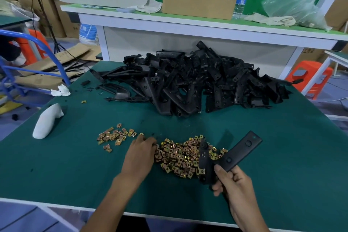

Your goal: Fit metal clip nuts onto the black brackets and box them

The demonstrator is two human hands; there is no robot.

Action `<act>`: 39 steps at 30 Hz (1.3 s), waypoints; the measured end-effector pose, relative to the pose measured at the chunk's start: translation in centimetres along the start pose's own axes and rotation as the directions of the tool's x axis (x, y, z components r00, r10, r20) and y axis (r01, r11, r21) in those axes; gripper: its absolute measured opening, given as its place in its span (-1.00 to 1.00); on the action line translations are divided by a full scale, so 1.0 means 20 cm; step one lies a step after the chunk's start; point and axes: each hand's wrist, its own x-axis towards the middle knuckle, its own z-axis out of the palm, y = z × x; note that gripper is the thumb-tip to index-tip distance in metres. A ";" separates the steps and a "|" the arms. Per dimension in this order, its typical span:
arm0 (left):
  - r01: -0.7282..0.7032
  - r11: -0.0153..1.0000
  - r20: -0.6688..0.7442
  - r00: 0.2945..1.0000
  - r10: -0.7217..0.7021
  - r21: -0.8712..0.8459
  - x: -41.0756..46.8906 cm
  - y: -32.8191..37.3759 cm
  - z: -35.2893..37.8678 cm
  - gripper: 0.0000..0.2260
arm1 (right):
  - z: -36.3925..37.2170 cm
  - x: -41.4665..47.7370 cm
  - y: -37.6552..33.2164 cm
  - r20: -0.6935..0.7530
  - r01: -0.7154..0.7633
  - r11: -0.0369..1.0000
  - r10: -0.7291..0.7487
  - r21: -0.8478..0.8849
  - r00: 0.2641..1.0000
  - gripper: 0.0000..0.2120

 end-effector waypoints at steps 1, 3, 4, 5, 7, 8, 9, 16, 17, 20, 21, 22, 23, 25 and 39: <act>0.001 0.999 -0.024 1.000 -0.003 -0.051 0.00 0.00 -0.01 -0.87 | 0.00 0.00 0.00 -0.003 0.000 1.000 0.000 -0.001 1.000 -0.77; 0.007 0.992 -0.039 0.999 -0.012 -0.129 0.01 0.00 -0.03 -0.97 | -0.01 0.00 0.01 -0.005 0.004 1.000 -0.004 -0.016 1.000 -0.76; 0.024 0.985 -0.037 0.999 -0.031 -0.170 0.00 0.00 -0.04 -0.98 | -0.01 0.00 0.01 -0.002 0.007 1.000 -0.007 -0.026 1.000 -0.77; 0.051 0.972 -0.035 0.998 -0.060 -0.229 -0.01 0.01 -0.04 -0.96 | -0.01 0.00 0.02 0.003 0.009 0.999 -0.009 -0.034 1.000 -0.77; 0.094 0.923 -0.022 0.994 -0.110 -0.374 -0.04 0.03 -0.06 -0.93 | -0.01 0.00 0.02 0.001 0.007 0.999 -0.007 -0.036 1.000 -0.78; 0.097 0.890 -0.015 0.993 -0.116 -0.445 -0.05 0.05 -0.06 -0.93 | -0.01 0.00 0.01 -0.003 0.006 0.999 -0.006 -0.035 1.000 -0.77; 0.090 0.861 -0.015 0.994 -0.112 -0.500 -0.06 0.06 -0.06 -0.94 | 0.00 0.00 0.01 -0.008 0.006 0.999 -0.006 -0.033 1.000 -0.76; 0.126 0.765 0.085 0.992 -0.093 -0.631 -0.08 0.05 -0.04 -0.88 | -0.01 0.00 0.02 -0.009 0.011 0.999 -0.012 -0.041 1.000 -0.77; 0.125 0.749 0.092 0.992 -0.085 -0.651 -0.08 0.05 -0.04 -0.87 | 0.00 0.00 0.02 -0.008 0.012 0.999 -0.012 -0.043 1.000 -0.78; 0.133 0.715 0.105 0.991 -0.083 -0.686 -0.08 0.06 -0.03 -0.91 | 0.00 0.00 0.02 -0.002 0.014 0.999 -0.014 -0.039 1.000 -0.78; 0.137 0.706 0.103 0.991 -0.091 -0.695 -0.08 0.06 -0.02 -0.91 | -0.01 0.00 0.03 -0.003 0.013 0.999 -0.013 -0.035 1.000 -0.77; 0.144 0.687 0.100 0.990 -0.104 -0.713 -0.07 0.06 -0.02 -0.91 | -0.01 0.00 0.03 -0.005 0.010 1.000 -0.011 -0.029 1.000 -0.75; 0.152 0.660 0.098 0.988 -0.118 -0.735 -0.07 0.07 -0.01 -0.89 | -0.01 0.00 0.03 -0.005 0.008 1.000 -0.008 -0.022 1.000 -0.73; 0.169 0.610 0.102 0.985 -0.142 -0.774 -0.06 0.08 -0.01 -0.86 | -0.01 0.00 0.02 -0.001 0.006 1.000 -0.006 -0.017 1.000 -0.72; 0.179 0.462 0.147 0.984 -0.105 -0.869 -0.05 0.10 -0.03 -0.79 | 0.00 0.00 0.00 -0.004 -0.006 1.000 0.006 -0.001 1.000 -0.74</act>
